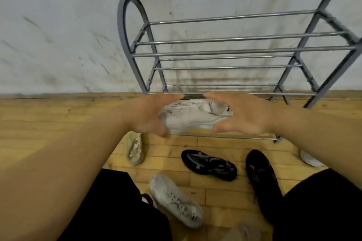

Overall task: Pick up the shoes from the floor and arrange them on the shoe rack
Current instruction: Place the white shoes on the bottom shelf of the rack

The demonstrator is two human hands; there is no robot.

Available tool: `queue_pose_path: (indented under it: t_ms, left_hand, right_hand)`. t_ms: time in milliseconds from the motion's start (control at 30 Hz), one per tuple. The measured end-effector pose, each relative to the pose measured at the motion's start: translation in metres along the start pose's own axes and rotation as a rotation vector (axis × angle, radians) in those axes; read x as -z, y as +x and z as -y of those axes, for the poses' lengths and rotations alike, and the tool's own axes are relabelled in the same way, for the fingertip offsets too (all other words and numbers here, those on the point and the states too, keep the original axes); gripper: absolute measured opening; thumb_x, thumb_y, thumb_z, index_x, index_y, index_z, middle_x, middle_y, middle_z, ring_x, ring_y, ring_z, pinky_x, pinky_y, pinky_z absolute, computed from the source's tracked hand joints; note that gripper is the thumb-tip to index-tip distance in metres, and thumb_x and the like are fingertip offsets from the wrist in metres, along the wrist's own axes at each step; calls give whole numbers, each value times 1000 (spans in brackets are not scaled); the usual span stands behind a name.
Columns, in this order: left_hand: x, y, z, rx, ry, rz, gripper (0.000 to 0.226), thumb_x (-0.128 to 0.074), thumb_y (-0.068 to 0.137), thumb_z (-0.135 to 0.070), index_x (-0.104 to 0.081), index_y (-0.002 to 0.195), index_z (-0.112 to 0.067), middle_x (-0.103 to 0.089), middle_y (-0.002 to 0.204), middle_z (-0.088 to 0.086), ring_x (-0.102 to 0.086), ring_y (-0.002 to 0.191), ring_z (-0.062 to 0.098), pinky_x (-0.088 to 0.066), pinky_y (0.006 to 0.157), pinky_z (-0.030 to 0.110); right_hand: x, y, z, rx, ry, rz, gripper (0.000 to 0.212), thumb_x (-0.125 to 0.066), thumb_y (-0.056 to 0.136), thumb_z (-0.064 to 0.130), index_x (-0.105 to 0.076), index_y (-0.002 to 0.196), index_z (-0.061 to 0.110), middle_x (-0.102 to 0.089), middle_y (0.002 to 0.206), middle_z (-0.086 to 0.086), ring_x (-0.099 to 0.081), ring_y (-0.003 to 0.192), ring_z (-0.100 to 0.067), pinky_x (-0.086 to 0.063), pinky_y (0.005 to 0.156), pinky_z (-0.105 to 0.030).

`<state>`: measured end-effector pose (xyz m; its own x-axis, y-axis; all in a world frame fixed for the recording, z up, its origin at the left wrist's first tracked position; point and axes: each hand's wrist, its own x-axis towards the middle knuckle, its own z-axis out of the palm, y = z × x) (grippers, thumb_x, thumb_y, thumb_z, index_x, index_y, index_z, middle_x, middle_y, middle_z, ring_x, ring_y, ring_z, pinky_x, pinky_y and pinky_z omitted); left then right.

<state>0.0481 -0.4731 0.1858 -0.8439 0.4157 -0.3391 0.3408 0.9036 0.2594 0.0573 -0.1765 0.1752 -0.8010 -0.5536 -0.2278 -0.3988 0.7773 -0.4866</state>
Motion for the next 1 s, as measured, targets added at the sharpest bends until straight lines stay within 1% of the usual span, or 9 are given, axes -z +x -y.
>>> queue_pose_path:
  t_ms: [67, 233, 333, 533, 633, 733, 800, 900, 1000]
  left_hand:
    - [-8, 2, 6, 0, -15, 28, 118, -88, 65, -59, -14, 158, -55, -29, 167, -13, -37, 147, 20, -38, 111, 37]
    - [-19, -2, 20, -4, -87, 44, 114, -88, 67, -54, -18, 158, -54, -32, 164, -10, -36, 147, 21, -34, 115, 42]
    - [-27, -1, 20, -7, -110, 87, 113, -89, 70, -50, -19, 159, -50, -30, 165, -9, -33, 148, 20, -30, 112, 36]
    - [-31, 18, 10, -57, -38, 189, 124, -90, 69, -48, -10, 163, -40, -18, 169, -16, -22, 153, 13, -22, 120, 34]
    - [-44, 33, -1, -45, -12, 246, 132, -91, 67, -51, 1, 162, -43, -16, 171, -9, -26, 152, 21, -29, 121, 40]
    - [-63, 44, -11, 44, 54, 345, 137, -89, 68, -57, 9, 161, -40, -9, 172, 2, -23, 154, 31, -32, 121, 49]
    - [-73, 49, -22, 92, 68, 422, 126, -86, 76, -53, 4, 163, -37, -15, 171, 5, -26, 153, 33, -32, 121, 48]
    - [-98, 52, -36, 120, 99, 507, 110, -82, 83, -46, -8, 164, -34, -24, 169, 1, -33, 150, 31, -36, 118, 44]
    - [-150, 60, -38, 162, 37, 507, 100, -83, 84, -40, -23, 162, -30, -37, 163, 3, -42, 143, 30, -41, 112, 44]
  right_hand:
    - [4, 6, 0, 0, 34, -24, 98, -79, 81, 57, -22, 160, 45, -28, 165, 17, -27, 151, -9, -22, 113, -22]
    - [-3, 21, 2, -37, 45, 24, 92, -81, 75, 59, -34, 154, 51, -40, 159, 17, -47, 140, -16, -35, 114, -32]
    - [-10, 21, 3, -39, 28, 62, 93, -82, 77, 55, -32, 155, 49, -40, 158, 17, -41, 143, -13, -34, 114, -31]
    - [-3, 9, 2, -99, -103, 206, 104, -78, 76, 36, -17, 159, 52, -38, 159, 16, -52, 112, -6, -37, 74, -14]
    - [-8, -11, -4, -167, -115, 190, 98, -77, 82, 37, -18, 161, 47, -33, 163, 11, -51, 110, -3, -37, 81, -20]
    - [-10, -18, -12, -194, -188, 177, 91, -71, 84, 42, -22, 160, 46, -46, 157, 2, -54, 126, -17, -41, 83, -28]
    - [-16, -21, -19, -211, -297, 201, 87, -66, 84, 46, -23, 160, 44, -52, 152, 0, -54, 128, -22, -44, 82, -30]
    - [-36, -17, -28, -254, -368, 273, 82, -65, 86, 52, -31, 159, 36, -46, 156, 2, -46, 137, -24, -46, 101, -37]
    - [-55, -7, -39, -269, -354, 304, 73, -63, 90, 56, -39, 155, 33, -57, 144, 1, -56, 125, -25, -51, 100, -42]
